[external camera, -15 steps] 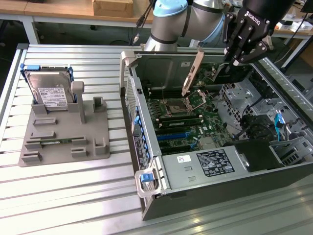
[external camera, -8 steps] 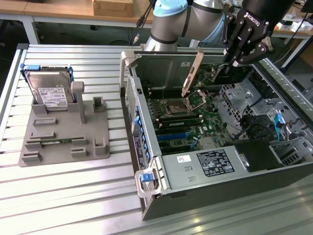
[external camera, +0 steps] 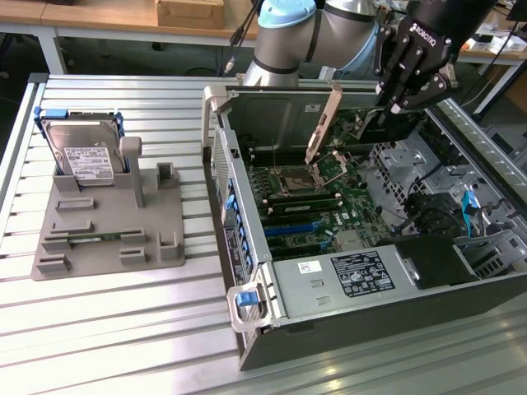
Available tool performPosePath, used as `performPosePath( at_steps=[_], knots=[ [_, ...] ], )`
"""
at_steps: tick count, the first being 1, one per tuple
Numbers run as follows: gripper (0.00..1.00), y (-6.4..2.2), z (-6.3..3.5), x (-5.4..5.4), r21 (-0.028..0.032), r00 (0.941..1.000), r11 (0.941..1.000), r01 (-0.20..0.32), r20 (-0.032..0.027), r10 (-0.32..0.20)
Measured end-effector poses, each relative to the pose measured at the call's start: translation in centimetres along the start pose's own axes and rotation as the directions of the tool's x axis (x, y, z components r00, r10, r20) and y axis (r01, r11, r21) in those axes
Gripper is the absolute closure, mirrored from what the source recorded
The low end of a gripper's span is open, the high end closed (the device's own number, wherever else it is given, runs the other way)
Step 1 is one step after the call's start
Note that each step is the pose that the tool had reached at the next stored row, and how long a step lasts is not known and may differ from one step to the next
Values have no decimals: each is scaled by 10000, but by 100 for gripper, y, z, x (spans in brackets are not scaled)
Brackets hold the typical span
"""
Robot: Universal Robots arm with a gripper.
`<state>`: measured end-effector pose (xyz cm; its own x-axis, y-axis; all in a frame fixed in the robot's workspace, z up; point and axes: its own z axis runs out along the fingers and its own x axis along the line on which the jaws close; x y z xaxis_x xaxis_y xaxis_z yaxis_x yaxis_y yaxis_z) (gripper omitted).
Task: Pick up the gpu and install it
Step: 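Insert the gpu into the slot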
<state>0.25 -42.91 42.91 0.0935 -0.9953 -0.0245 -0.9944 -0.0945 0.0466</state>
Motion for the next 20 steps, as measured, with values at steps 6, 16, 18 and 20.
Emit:
performPosePath(
  at_steps=[6,16,18,20],
  knots=[
    [74,-1,14,0,0,10000,10000,0,-1,0],
    [74,-2,40,1,1,10000,10000,0,0,0],
    [74,-2,45,1,0,10000,10000,0,-1,0],
    [74,-2,50,1,0,10000,10000,0,-1,0]
  ],
)
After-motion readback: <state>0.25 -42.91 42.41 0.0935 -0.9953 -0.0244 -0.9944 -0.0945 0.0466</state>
